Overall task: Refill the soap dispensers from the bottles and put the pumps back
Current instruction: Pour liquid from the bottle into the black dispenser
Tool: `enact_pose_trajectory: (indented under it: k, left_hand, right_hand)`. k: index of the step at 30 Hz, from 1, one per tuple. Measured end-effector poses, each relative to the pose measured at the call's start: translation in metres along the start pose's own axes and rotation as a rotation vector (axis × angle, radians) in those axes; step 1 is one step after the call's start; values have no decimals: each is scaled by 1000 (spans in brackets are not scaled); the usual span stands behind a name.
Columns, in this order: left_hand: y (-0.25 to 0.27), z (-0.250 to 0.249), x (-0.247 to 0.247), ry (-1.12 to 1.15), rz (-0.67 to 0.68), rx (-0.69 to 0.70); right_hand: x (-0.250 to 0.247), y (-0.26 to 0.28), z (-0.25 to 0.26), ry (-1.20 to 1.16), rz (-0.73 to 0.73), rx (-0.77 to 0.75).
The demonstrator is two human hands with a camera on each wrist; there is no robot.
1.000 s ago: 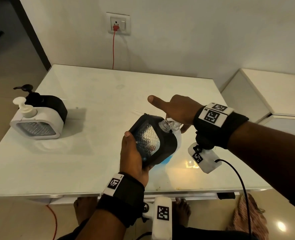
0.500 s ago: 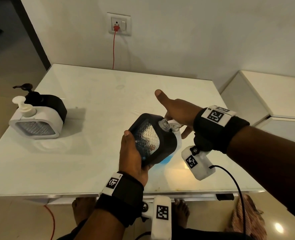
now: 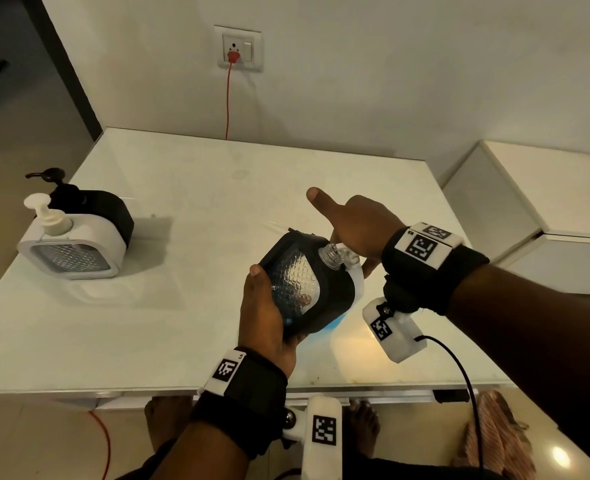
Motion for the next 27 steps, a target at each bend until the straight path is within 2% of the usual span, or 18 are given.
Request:
enact_pose_trajectory:
  k: [10, 19, 27]
  left_hand:
    - [-2, 2, -3, 3, -22, 4]
    - [-3, 2, -4, 5, -8, 8]
    - [-6, 2, -6, 9, -16, 7]
  right_hand:
    - [-3, 6, 5, -63, 147, 4]
    - [4, -7, -4, 36, 11, -2]
    - [-3, -1, 3, -15, 135, -5]
Point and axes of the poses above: each hand's wrist, its own y-axis away from the middle knuckle, its own x-axis out of the palm, z = x × y, the point moved 4 cm from there along -y, towards the middle knuckle, and after that the axes turned 13 degrees about y, right-handed, at the moved point
